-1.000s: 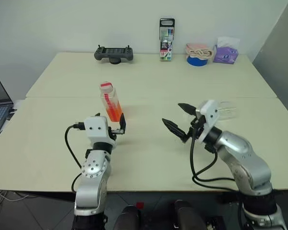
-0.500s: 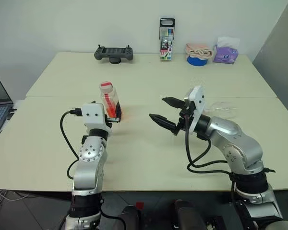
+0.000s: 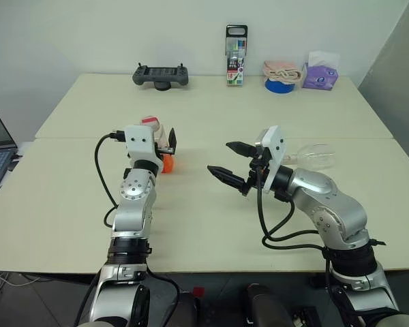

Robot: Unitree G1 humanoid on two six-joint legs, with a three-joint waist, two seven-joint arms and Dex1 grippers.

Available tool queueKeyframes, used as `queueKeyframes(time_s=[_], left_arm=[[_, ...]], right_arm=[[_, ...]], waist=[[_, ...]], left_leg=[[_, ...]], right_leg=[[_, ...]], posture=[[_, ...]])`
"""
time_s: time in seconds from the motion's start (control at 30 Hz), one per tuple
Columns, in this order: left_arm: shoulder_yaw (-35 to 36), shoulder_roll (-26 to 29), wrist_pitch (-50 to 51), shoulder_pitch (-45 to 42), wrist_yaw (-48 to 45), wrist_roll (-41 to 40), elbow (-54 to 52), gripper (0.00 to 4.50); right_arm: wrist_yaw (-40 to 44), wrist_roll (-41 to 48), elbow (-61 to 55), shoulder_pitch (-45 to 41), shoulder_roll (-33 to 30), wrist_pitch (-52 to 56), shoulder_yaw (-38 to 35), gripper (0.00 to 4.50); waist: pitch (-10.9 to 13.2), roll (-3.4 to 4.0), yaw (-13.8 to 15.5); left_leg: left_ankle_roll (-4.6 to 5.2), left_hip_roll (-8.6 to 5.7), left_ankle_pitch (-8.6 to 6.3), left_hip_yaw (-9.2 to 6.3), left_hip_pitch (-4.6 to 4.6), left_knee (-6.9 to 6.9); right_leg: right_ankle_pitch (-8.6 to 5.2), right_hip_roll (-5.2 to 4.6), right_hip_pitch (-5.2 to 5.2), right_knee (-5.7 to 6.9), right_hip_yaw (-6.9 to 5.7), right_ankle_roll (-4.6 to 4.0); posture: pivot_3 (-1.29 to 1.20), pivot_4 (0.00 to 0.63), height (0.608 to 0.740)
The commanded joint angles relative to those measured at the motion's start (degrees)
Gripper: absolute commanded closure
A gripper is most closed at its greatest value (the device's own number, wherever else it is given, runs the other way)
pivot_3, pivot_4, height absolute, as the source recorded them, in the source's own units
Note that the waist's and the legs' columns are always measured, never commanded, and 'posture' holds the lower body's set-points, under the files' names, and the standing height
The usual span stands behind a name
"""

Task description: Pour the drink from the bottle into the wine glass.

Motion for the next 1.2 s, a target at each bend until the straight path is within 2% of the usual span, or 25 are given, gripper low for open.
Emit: queueKeyframes(time_s=[0.03,0.2,0.3,0.43,0.5,0.63,0.8,1.07,1.2], left_arm=[[-0.14,0.2,-3.21,-1.06,-1.09,-0.14,0.39,0.0],[-0.4,-0.25,-3.75,-0.28,-0.71,0.11,0.2,0.0],[-0.29,-0.45,-3.93,0.01,-0.25,0.21,0.32,0.59],[-0.23,-0.49,-4.08,0.03,0.35,0.44,0.62,1.88],[-0.13,-0.32,-4.37,-0.13,0.58,0.57,1.17,2.34],[-0.1,0.57,-5.9,-0.78,-0.32,0.6,2.43,2.35],[-3.79,0.89,-1.57,-2.81,-14.93,-7.35,-2.35,2.35],[-11.51,3.28,5.48,6.52,-25.36,-9.74,-16.76,2.35],[-14.34,3.74,8.04,10.54,-28.04,-11.37,-24.34,2.35]], right_arm=[[-0.19,-0.37,-2.6,0.52,-0.6,-0.64,0.09,0.01],[-0.44,-0.46,-2.82,0.93,-0.89,-0.67,-0.04,0.01],[-0.45,-0.48,-2.82,0.97,-0.82,-0.76,0.12,0.0],[-0.49,-0.52,-2.66,0.77,-0.58,-0.87,0.26,0.0],[-0.55,-0.53,-2.51,0.49,-0.43,-0.86,0.29,0.0],[-0.67,-0.78,-2.39,-0.06,-0.62,-0.86,0.09,0.0],[-1.16,3.79,-3.57,-5.47,-2.24,4.21,-5.0,0.0],[0.69,17.72,-9.18,-8.54,-5.84,15.88,-10.2,0.0],[-1.78,16.35,-8.97,-10.32,-7.39,17.53,-9.0,0.0]], waist=[[0.0,0.0,0.0],[0.0,0.0,-0.02],[0.0,0.0,-0.01],[0.0,0.0,-0.01],[0.0,0.0,-0.01],[0.0,0.0,-0.01],[0.01,0.0,0.03],[0.01,0.0,-0.31],[0.01,0.0,-0.19]], left_leg=[[0.0,0.0,0.0,0.0,0.0,0.0],[0.0,0.0,0.0,0.0,-0.01,-0.01],[0.0,0.0,0.0,-0.01,-0.01,0.0],[-0.01,0.0,0.0,0.0,-0.01,0.0],[-0.01,0.0,0.0,0.0,-0.01,0.0],[-0.01,0.0,0.0,-0.01,-0.01,0.0],[-0.05,-0.01,0.03,-0.01,-0.03,0.03],[-0.01,0.01,0.0,0.05,-0.06,-0.09],[-0.01,0.03,0.0,0.03,-0.06,-0.06]], right_leg=[[0.0,0.0,0.0,0.0,0.0,0.0],[0.01,0.0,-0.03,0.02,0.01,-0.02],[0.0,0.0,-0.03,0.03,0.0,0.01],[0.01,0.0,-0.03,0.03,0.01,0.0],[0.01,0.0,-0.03,0.02,0.01,-0.01],[0.01,0.0,-0.03,0.03,0.0,-0.01],[0.01,0.0,-0.03,0.04,-0.02,0.01],[0.08,-0.01,-0.12,0.02,0.07,-0.11],[0.09,0.0,-0.14,0.09,0.06,-0.12]], posture=[[0.0,0.15,0.74],[0.0,0.15,0.74],[0.0,0.15,0.74],[0.0,0.15,0.74],[0.0,0.15,0.74],[0.0,0.15,0.74],[0.0,0.15,0.74],[0.0,0.15,0.74],[0.0,0.15,0.74]])
